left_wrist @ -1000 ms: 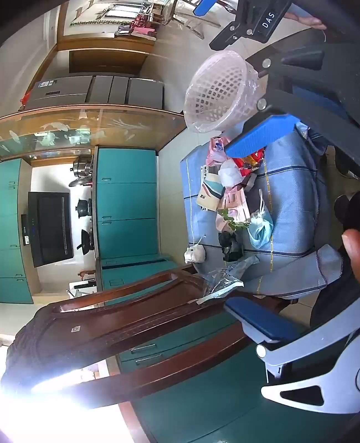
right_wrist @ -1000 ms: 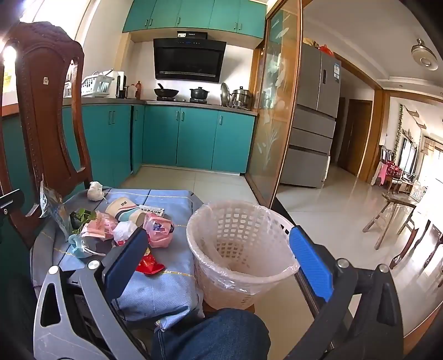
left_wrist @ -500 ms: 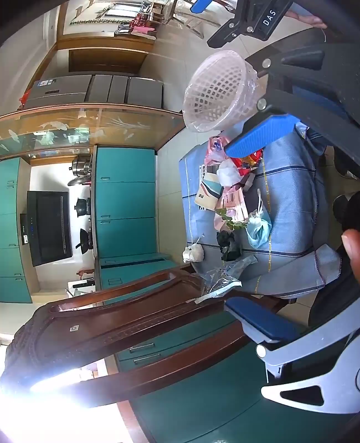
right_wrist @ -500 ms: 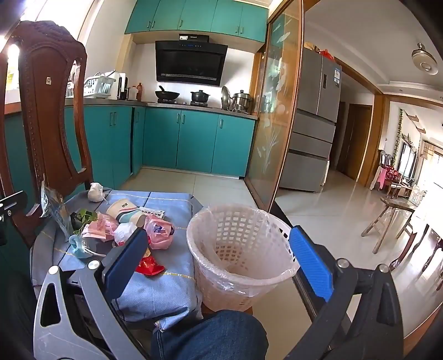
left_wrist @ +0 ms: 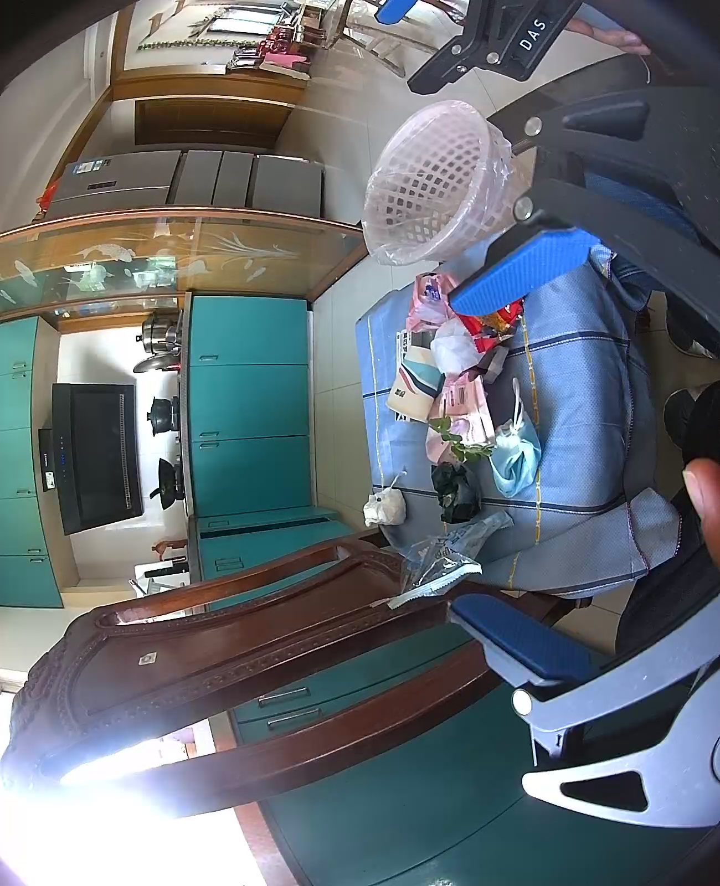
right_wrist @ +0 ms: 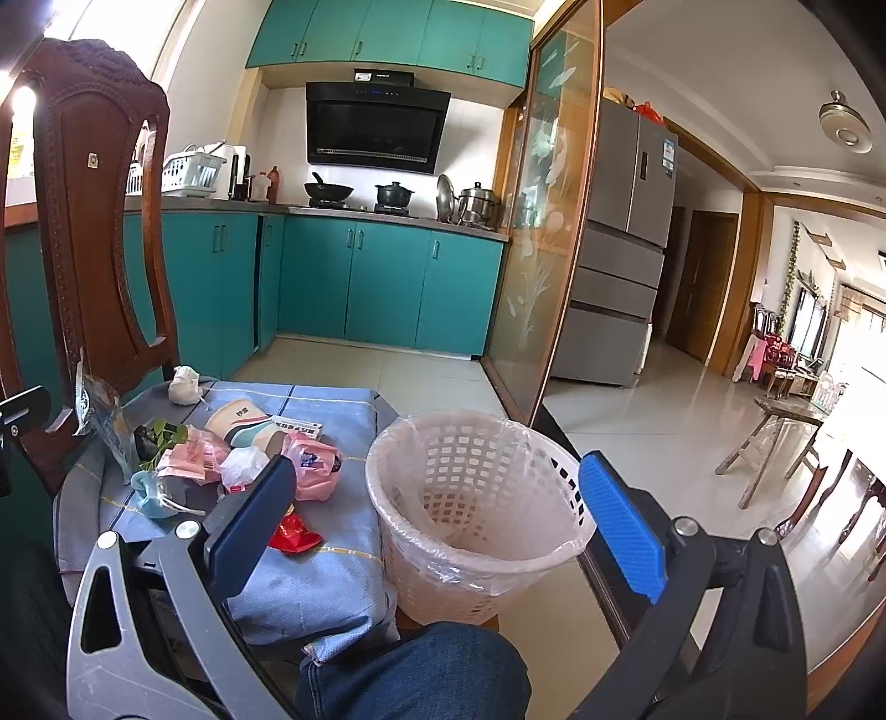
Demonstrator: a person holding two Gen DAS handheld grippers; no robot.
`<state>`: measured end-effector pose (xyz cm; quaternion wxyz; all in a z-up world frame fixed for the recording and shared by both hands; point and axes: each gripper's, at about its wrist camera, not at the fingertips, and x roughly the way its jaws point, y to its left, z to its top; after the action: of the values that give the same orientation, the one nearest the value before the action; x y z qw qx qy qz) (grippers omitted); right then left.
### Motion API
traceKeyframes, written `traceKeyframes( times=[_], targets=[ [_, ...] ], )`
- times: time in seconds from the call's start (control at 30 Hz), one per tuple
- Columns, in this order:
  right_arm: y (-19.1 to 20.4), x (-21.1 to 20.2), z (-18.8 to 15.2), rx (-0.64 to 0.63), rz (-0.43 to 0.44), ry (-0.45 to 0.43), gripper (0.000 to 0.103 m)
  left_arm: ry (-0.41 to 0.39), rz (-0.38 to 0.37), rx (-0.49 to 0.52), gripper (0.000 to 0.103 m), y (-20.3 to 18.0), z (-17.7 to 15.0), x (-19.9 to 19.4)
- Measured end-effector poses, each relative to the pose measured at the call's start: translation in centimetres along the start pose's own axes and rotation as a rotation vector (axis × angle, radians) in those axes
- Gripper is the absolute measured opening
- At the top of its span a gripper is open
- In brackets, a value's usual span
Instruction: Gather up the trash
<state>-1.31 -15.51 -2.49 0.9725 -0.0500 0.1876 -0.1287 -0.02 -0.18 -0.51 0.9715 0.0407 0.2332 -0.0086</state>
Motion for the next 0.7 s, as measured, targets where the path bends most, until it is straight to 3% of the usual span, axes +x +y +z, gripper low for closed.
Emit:
traceKeyframes(
  times=[0.7],
  targets=[
    [0.31,0.27,0.23,-0.01,-0.017,0.001,0.1,0.008,-0.004,-0.001,0.1,-0.04,0.2,0.22]
  ],
)
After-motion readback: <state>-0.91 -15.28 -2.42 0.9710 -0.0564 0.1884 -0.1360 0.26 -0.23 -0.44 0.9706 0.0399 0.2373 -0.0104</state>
